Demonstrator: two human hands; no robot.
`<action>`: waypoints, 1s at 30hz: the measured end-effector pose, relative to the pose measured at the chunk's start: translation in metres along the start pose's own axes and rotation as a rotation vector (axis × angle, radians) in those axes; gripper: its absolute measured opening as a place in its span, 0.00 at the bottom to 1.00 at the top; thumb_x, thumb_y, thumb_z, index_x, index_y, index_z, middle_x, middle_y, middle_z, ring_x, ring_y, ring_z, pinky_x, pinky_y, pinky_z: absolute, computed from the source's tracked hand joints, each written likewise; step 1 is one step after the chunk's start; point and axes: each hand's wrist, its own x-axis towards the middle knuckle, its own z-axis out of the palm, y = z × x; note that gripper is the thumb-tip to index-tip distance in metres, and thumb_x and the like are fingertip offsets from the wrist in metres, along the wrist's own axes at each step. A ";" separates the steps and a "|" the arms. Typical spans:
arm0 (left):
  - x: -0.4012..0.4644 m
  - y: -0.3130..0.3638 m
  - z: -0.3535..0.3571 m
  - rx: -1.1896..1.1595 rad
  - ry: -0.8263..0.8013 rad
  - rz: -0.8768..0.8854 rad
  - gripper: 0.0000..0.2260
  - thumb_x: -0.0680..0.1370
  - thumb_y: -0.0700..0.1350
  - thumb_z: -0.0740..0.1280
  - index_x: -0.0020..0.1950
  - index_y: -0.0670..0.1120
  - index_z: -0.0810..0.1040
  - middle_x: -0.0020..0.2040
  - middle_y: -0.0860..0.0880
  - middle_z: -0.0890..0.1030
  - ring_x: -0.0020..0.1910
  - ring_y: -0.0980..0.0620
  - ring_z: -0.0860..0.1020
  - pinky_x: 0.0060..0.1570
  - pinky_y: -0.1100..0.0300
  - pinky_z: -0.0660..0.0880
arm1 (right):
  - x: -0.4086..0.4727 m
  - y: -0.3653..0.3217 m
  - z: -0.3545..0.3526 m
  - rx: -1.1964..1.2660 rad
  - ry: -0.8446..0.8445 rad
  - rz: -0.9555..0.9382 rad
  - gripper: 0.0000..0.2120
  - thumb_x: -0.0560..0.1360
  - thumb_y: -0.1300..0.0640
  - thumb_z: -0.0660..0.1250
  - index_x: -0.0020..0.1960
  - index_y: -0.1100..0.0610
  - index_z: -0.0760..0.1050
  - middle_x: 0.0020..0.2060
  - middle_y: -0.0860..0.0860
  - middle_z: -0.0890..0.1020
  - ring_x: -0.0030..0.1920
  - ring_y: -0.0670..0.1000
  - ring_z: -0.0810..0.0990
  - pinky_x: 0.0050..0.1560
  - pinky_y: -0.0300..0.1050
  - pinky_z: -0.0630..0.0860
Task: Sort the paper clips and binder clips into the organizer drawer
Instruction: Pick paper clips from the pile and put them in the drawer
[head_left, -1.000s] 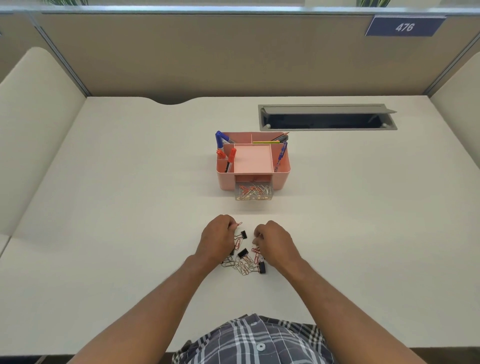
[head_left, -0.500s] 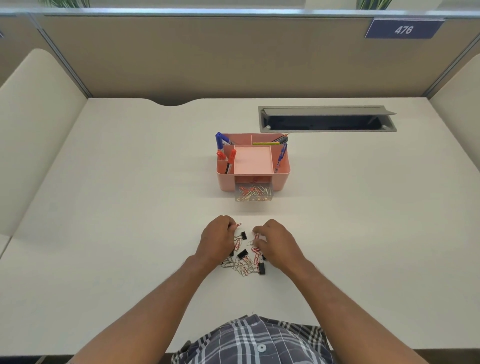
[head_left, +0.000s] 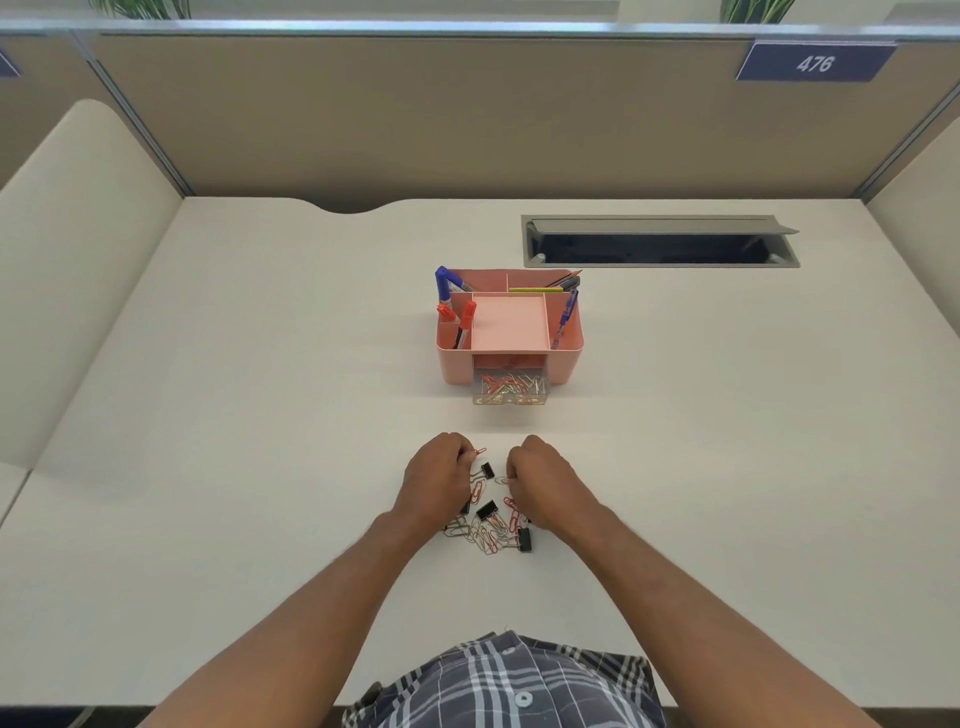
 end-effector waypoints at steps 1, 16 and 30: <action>0.000 0.000 0.000 0.000 0.000 -0.001 0.05 0.80 0.43 0.61 0.46 0.46 0.75 0.44 0.51 0.78 0.43 0.49 0.76 0.45 0.54 0.73 | 0.000 -0.002 -0.001 0.001 -0.011 0.010 0.04 0.74 0.65 0.62 0.47 0.60 0.75 0.49 0.55 0.74 0.47 0.57 0.75 0.43 0.47 0.71; -0.002 0.004 -0.004 -0.022 -0.003 0.002 0.06 0.80 0.43 0.61 0.46 0.46 0.76 0.43 0.50 0.79 0.43 0.49 0.76 0.43 0.56 0.71 | 0.002 -0.003 0.001 0.011 0.003 0.032 0.10 0.74 0.64 0.60 0.54 0.60 0.75 0.49 0.56 0.76 0.48 0.59 0.77 0.46 0.49 0.74; 0.017 0.036 -0.030 -0.111 0.224 0.300 0.03 0.79 0.40 0.64 0.46 0.45 0.77 0.40 0.51 0.77 0.40 0.52 0.74 0.41 0.57 0.73 | -0.007 -0.007 -0.062 0.372 0.447 -0.039 0.07 0.77 0.56 0.65 0.45 0.55 0.80 0.37 0.49 0.82 0.39 0.50 0.78 0.41 0.46 0.74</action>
